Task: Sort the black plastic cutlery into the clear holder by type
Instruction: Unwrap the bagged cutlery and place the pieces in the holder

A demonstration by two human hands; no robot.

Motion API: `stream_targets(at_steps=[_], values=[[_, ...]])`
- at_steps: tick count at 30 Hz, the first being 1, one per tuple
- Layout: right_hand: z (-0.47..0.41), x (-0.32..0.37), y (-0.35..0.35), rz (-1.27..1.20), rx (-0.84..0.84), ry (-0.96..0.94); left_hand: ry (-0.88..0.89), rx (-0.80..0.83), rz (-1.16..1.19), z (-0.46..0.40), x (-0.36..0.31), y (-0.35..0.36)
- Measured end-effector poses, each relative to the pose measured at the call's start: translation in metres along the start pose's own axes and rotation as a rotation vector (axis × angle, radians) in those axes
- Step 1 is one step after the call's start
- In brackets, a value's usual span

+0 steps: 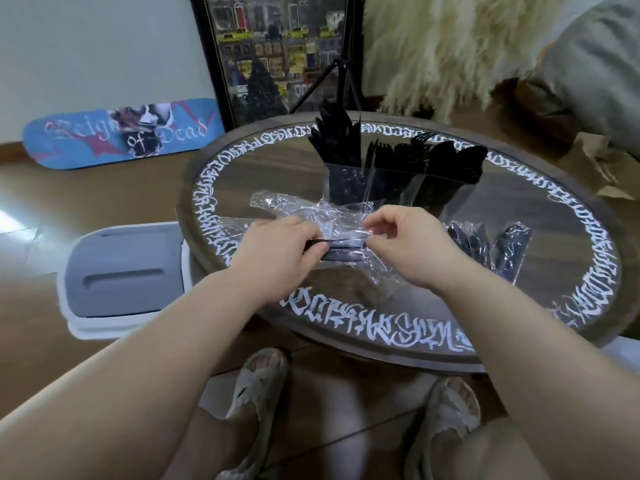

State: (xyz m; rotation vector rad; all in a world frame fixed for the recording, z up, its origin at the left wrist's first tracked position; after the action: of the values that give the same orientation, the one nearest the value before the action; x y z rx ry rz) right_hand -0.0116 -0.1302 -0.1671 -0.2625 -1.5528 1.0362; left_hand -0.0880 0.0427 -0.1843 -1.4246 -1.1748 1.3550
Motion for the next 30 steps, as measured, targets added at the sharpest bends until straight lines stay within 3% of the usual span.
stream_targets(at_steps=[19, 25, 30], values=[[-0.033, 0.026, 0.05, 0.101, -0.1, -0.241, -0.196, 0.006, -0.03, -0.017, 0.031, -0.007], [-0.027, 0.029, 0.052, 0.022, -0.166, -0.358, -0.189, 0.002, 0.08, -0.012, 0.038, -0.014], [-0.026, 0.031, 0.05, -0.143, -0.147, -0.315, -0.211, 0.007, 0.137, -0.008, 0.043, -0.015]])
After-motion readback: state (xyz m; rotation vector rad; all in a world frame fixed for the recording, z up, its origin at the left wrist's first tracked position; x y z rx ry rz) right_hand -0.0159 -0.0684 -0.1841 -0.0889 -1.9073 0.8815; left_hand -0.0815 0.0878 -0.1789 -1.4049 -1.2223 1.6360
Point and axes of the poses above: each hand's wrist, its own z-axis away from the middle knuckle, its own y-axis out of the palm, x = y × z, the point moved 2 cm from there along -z, towards the middle knuckle, and after that the axes turned 1 degree about y, right-handed, at the moved point
